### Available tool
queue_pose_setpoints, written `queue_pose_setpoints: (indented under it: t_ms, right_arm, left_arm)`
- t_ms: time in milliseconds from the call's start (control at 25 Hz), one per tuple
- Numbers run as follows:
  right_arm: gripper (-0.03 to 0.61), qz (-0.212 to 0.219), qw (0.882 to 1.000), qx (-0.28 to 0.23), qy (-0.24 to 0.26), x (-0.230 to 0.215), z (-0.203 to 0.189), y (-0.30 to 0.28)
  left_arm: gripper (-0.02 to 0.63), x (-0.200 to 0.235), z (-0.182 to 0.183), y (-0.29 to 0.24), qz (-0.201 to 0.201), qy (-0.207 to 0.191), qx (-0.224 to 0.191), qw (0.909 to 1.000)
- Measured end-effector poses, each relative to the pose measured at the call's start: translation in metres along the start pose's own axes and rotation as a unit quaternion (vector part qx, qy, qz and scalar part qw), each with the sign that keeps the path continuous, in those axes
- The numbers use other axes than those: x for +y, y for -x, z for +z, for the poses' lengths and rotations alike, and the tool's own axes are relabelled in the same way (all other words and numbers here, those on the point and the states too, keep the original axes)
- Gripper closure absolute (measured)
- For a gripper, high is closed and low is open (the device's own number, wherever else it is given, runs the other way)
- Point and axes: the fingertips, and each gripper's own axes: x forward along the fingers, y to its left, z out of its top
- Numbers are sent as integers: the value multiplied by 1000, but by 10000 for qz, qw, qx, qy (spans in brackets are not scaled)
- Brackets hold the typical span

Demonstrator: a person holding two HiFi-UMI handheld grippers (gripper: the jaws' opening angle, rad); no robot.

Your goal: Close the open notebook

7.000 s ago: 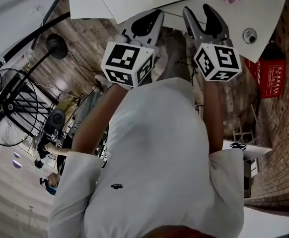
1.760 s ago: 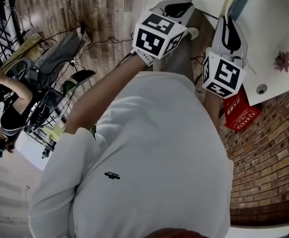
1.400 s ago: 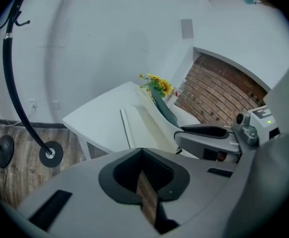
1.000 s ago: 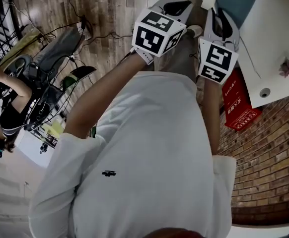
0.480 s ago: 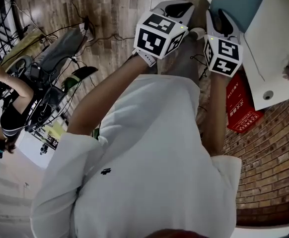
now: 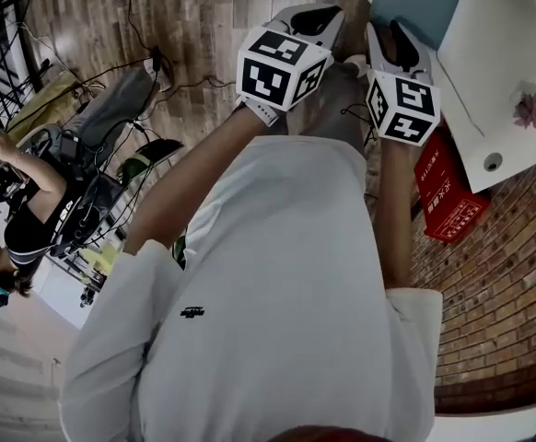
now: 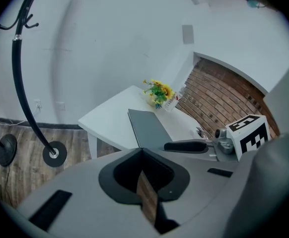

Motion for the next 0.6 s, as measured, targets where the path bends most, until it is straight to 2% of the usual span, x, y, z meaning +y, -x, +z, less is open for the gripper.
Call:
queue_pose_setpoints:
  t_ms: [200, 600]
  right_arm:
    - [414, -95, 9993, -340, -89, -3, 23, 21]
    - [438, -264, 9960, -832, 167, -4, 66, 69]
  left_arm:
    - [604, -9, 8, 13, -22, -41, -132, 9999]
    - [604, -28, 27, 43, -55, -277, -419, 9987]
